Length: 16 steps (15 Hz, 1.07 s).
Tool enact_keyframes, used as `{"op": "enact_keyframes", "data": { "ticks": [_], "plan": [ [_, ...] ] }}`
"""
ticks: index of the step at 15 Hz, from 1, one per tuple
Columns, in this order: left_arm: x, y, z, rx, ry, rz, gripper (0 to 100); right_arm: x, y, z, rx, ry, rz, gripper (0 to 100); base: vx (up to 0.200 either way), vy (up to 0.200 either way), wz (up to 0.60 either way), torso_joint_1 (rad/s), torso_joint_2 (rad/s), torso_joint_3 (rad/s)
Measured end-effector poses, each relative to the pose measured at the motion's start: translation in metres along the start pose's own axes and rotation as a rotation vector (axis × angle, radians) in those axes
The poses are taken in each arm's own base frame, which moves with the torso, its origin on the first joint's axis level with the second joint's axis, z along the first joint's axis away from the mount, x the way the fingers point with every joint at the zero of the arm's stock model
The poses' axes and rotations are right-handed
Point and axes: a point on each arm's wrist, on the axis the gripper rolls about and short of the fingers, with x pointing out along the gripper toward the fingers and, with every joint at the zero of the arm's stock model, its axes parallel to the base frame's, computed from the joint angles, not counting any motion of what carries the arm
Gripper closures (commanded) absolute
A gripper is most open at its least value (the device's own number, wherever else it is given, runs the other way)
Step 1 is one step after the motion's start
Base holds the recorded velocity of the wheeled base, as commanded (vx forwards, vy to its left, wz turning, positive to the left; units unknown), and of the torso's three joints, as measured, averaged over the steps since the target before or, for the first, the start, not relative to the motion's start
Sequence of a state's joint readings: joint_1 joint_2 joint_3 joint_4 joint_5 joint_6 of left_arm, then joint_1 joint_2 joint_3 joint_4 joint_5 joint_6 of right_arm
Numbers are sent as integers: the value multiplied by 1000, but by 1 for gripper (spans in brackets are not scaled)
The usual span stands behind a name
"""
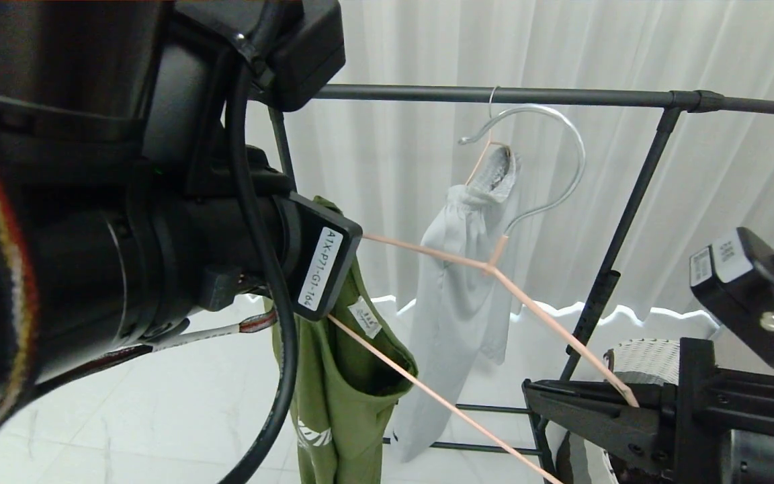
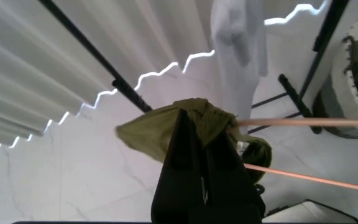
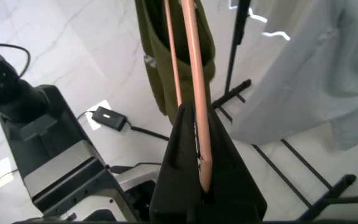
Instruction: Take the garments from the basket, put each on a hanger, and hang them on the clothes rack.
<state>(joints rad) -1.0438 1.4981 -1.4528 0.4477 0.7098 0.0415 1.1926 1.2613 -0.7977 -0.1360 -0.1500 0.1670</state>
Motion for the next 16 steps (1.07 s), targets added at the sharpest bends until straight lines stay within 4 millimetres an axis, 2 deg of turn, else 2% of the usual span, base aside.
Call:
{"op": "enact_keyframes", "data": {
  "ticks": [4, 9, 13, 16],
  "plan": [
    [-5, -5, 1, 7, -14, -62, 100, 18, -2, 7, 13, -5, -21, 100, 0, 0, 0, 0, 0, 0],
    [-13, -8, 2, 23, -37, -157, 100, 40, -9, 26, 33, -26, -38, 100, 0, 0, 0, 0, 0, 0],
    [-20, -5, 2, 72, -63, -258, 100, 57, -8, 30, 29, -16, -41, 100, 0, 0, 0, 0, 0, 0],
    [-24, -2, -5, 94, -62, -285, 100, 62, -12, 32, 33, -17, -66, 100, 0, 0, 0, 0, 0, 0]
  ]
}}
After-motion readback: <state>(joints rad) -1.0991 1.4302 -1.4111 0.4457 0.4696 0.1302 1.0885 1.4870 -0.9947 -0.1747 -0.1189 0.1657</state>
